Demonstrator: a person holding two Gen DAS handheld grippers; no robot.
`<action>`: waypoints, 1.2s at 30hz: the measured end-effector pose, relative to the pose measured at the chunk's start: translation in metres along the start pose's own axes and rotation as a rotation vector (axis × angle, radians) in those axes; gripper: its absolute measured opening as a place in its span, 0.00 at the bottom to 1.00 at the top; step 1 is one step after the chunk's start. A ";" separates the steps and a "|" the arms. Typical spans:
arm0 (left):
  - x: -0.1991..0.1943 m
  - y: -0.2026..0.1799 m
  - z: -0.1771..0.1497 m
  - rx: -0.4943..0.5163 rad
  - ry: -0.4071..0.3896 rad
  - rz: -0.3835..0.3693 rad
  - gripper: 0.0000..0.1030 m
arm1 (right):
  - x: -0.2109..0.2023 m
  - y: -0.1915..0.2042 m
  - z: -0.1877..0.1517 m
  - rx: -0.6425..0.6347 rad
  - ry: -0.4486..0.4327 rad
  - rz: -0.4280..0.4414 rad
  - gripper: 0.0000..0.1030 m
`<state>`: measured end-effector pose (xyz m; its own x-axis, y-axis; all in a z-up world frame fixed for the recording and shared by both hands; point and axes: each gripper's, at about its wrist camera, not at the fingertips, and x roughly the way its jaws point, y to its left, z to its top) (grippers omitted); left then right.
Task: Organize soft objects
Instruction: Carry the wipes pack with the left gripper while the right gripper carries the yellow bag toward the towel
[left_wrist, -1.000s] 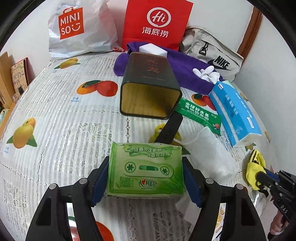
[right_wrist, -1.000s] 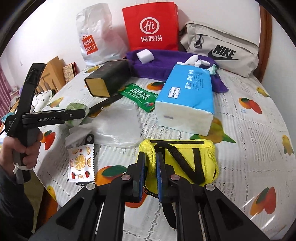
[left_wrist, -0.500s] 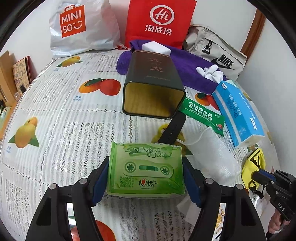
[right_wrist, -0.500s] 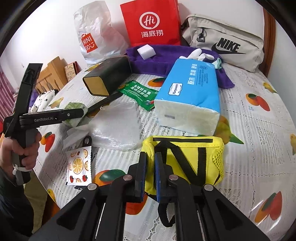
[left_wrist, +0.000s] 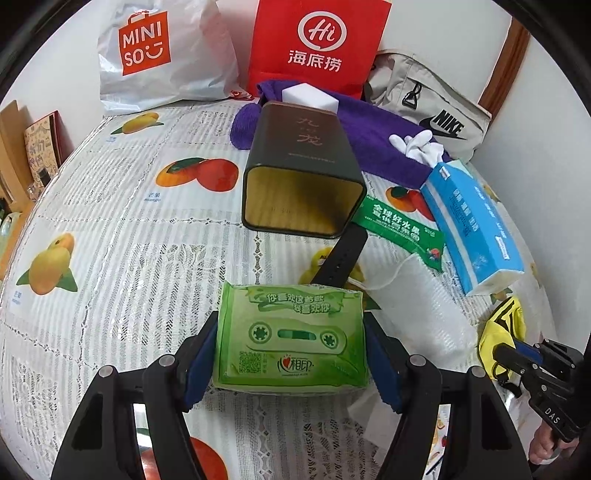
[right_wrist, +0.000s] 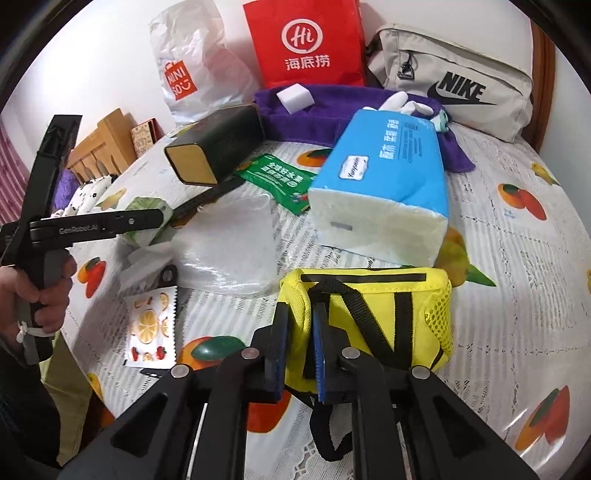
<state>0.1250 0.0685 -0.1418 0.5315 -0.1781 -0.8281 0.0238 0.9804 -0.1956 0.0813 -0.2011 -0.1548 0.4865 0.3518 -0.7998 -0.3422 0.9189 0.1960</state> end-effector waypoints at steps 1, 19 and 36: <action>-0.002 0.000 0.001 -0.003 -0.005 -0.004 0.68 | -0.004 0.001 0.001 -0.003 -0.004 -0.001 0.12; -0.037 -0.010 0.054 0.004 -0.091 -0.020 0.68 | -0.071 0.012 0.054 -0.032 -0.131 0.047 0.11; -0.016 -0.011 0.135 0.039 -0.097 -0.042 0.68 | -0.053 -0.015 0.156 -0.040 -0.220 -0.034 0.11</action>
<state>0.2307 0.0723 -0.0552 0.6088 -0.2119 -0.7645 0.0794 0.9751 -0.2070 0.1863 -0.2057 -0.0269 0.6607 0.3547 -0.6616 -0.3520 0.9248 0.1444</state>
